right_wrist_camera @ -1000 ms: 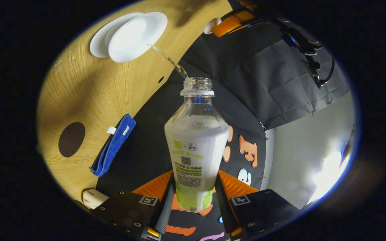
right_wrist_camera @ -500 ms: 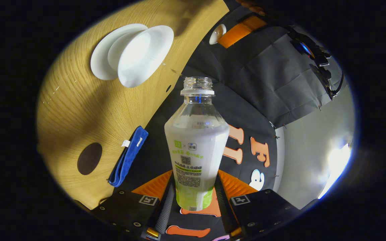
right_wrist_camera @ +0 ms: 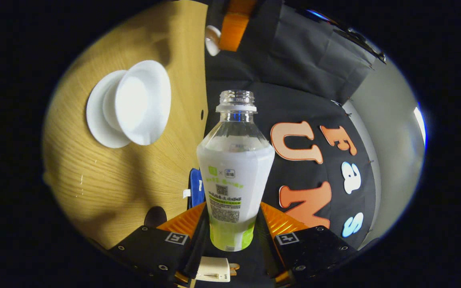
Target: Open the teacup lid with one hand, grasp the water bottle and pour water into the teacup with the other hand; after pouring, place the water bottle on the coaster and then close the teacup lid.
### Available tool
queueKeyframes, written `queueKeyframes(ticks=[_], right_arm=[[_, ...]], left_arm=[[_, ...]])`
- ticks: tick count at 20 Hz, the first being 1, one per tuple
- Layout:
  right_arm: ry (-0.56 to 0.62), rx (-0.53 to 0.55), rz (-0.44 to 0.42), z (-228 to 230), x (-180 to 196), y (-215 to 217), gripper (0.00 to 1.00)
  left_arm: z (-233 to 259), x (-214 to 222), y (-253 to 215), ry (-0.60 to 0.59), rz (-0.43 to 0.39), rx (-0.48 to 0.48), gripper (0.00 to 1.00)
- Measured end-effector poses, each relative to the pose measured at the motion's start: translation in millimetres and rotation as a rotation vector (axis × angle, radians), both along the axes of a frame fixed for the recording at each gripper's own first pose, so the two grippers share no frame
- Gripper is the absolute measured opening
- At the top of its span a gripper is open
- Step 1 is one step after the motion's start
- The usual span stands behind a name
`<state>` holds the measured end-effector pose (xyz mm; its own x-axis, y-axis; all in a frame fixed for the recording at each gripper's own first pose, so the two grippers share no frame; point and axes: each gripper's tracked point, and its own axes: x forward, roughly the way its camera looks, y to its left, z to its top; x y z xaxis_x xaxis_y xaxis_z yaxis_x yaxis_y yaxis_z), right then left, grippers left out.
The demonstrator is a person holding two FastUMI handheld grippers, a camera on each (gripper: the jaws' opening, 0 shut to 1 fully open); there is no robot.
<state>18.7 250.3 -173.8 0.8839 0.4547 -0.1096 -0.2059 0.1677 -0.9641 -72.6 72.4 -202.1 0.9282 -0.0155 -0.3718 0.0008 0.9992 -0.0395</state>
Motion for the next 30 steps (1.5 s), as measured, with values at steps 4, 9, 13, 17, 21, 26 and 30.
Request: queueKeyframes(ticks=[4, 9, 13, 17, 21, 26, 30], right_arm=[[0.148, 0.258, -0.084, 14, 19, -16, 0.65], [0.284, 0.591, -0.191, 37, 44, -49, 0.65], [0.426, 0.852, -0.264, 34, 67, -70, 0.65], [0.616, 1.089, -0.307, 12, 80, -77, 0.65], [0.743, 1.187, -0.366, -22, 86, -81, 0.65], [0.854, 1.185, -0.413, -65, 82, -73, 0.65], [0.912, 1.177, -0.444, -94, 82, -68, 0.65]], left_arm=[[7, 4, -12, -0.019, -0.016, -0.013, 0.3], [18, 7, -28, -0.046, -0.043, -0.027, 0.3], [28, 10, -44, -0.069, -0.067, -0.041, 0.3], [35, 12, -58, -0.085, -0.088, -0.057, 0.3], [38, 12, -67, -0.093, -0.1, -0.063, 0.3], [38, 13, -75, -0.088, -0.112, -0.069, 0.29], [37, 14, -81, -0.083, -0.117, -0.077, 0.28]])
